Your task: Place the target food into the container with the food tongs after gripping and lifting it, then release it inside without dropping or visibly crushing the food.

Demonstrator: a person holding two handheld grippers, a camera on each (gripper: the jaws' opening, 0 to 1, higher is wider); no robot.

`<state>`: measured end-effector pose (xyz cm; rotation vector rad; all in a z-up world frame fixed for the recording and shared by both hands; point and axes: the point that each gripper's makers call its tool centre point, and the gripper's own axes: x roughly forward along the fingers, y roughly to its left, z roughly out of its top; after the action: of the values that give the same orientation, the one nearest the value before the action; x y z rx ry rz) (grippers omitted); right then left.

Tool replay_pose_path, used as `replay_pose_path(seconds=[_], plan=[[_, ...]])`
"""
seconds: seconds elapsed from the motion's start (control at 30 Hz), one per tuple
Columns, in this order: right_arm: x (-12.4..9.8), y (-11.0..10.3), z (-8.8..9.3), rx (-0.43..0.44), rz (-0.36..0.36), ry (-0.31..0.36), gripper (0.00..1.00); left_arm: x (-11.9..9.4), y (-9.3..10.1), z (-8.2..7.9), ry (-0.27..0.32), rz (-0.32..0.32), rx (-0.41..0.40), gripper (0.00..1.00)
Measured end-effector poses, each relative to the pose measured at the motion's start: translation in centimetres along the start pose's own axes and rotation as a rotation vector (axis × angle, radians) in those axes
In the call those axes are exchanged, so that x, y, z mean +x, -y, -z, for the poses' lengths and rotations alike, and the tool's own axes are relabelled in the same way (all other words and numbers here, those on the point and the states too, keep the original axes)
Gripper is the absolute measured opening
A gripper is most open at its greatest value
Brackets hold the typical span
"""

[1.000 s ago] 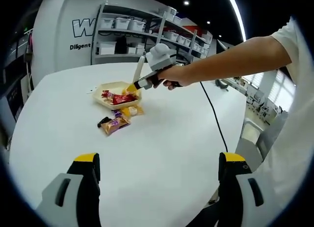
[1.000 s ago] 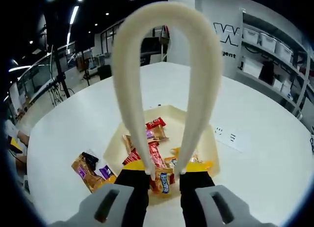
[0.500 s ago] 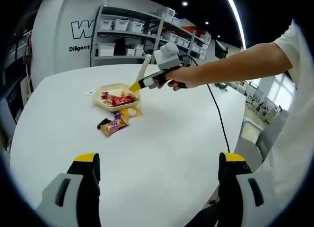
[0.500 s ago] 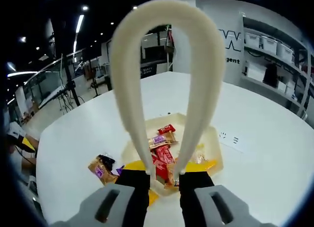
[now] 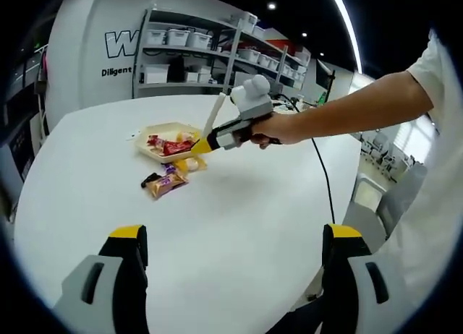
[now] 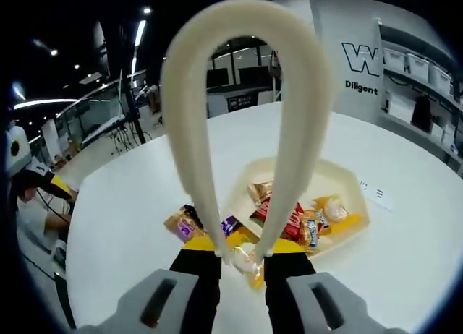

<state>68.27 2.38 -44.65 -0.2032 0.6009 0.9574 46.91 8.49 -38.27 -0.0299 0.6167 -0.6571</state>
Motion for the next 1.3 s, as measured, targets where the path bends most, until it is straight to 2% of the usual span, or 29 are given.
replay_pose_path(seconds=[0.2, 0.43, 0.53, 0.63, 1.0, 1.17, 1.3], plan=[[1.2, -0.7, 0.5, 0.001, -0.022, -0.020, 0.17, -0.1, 0.0, 0.2, -0.004, -0.004, -0.004, 0.99], [2.0, -0.4, 1.0, 0.017, -0.028, -0.038, 0.17, -0.3, -0.2, 0.5, -0.011, -0.012, -0.010, 0.99], [2.2, -0.5, 1.7, 0.030, -0.034, -0.068, 0.16, -0.4, -0.4, 0.6, -0.012, -0.015, -0.015, 0.99], [1.9, -0.7, 2.0, 0.059, -0.042, -0.073, 0.15, -0.3, -0.4, 0.6, -0.015, -0.016, -0.014, 0.99], [0.2, -1.9, 3.4, 0.057, -0.076, -0.109, 0.14, 0.3, 0.3, -0.2, 0.001, 0.003, -0.003, 0.99], [-0.7, -3.3, 4.2, 0.069, -0.099, -0.118, 0.14, 0.3, 0.7, -0.1, 0.004, 0.011, -0.001, 0.99], [-1.1, -5.1, 4.6, 0.081, -0.151, -0.133, 0.15, 0.3, 1.1, 0.0, 0.003, 0.022, 0.004, 0.99]])
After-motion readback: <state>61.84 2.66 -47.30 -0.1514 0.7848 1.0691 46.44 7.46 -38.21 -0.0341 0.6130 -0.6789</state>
